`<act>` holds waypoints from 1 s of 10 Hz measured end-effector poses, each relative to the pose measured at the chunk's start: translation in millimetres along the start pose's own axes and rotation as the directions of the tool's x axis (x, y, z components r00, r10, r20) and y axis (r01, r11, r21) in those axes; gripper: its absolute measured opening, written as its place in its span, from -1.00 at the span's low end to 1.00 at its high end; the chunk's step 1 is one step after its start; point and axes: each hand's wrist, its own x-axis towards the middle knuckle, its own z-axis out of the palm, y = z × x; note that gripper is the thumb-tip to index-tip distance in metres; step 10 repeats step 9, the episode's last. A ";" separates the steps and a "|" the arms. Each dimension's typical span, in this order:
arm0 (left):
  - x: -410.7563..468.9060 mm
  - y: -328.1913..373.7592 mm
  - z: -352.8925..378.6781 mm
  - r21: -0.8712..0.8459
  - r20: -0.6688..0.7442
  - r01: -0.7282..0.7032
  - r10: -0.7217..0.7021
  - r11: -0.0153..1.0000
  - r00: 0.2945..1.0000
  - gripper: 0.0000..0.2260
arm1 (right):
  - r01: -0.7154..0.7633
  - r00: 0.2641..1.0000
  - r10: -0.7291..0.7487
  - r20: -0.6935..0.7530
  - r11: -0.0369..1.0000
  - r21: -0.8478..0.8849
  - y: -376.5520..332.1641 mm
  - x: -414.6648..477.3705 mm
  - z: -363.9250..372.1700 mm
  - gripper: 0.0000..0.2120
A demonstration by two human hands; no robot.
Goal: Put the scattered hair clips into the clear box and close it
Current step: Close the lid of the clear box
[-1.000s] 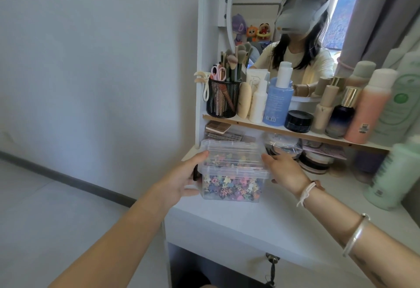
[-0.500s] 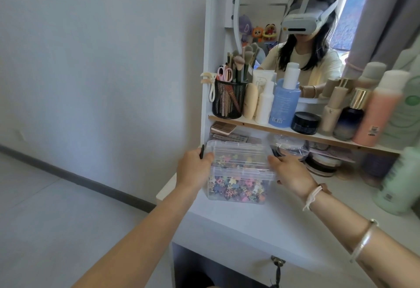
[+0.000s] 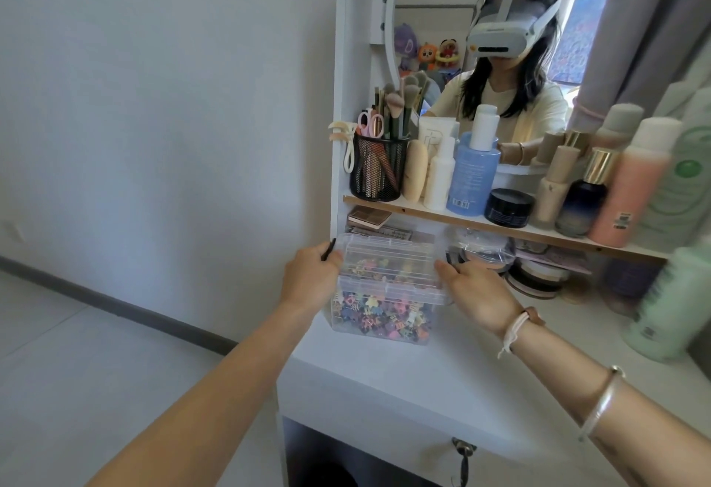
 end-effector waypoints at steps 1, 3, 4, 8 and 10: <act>15.7 -7.1 -6.8 -0.122 0.038 0.078 -0.074 0.989 0.997 -0.71 | 0.025 0.999 -0.026 0.026 0.999 0.040 -8.2 3.4 4.0 -0.46; 45.7 -11.1 -17.0 -0.280 0.013 0.109 -0.110 0.954 0.994 -0.78 | 0.076 0.996 -0.076 0.040 0.997 -0.001 -22.9 26.7 24.7 -0.47; 61.9 -14.1 -18.8 -0.291 -0.003 0.102 -0.108 0.951 0.994 -0.76 | 0.079 0.996 -0.079 0.028 0.997 -0.004 -26.6 40.3 32.8 -0.47; 93.4 -25.8 -13.0 -0.262 0.013 0.061 -0.060 0.963 0.998 -0.72 | 0.065 0.998 -0.065 -0.009 0.998 0.006 -19.9 66.5 44.7 -0.50; 88.9 -20.3 -13.0 -0.128 -0.073 0.068 -0.077 0.989 0.994 -0.65 | 0.014 1.000 -0.014 0.007 0.999 0.035 -20.5 63.9 38.6 -0.43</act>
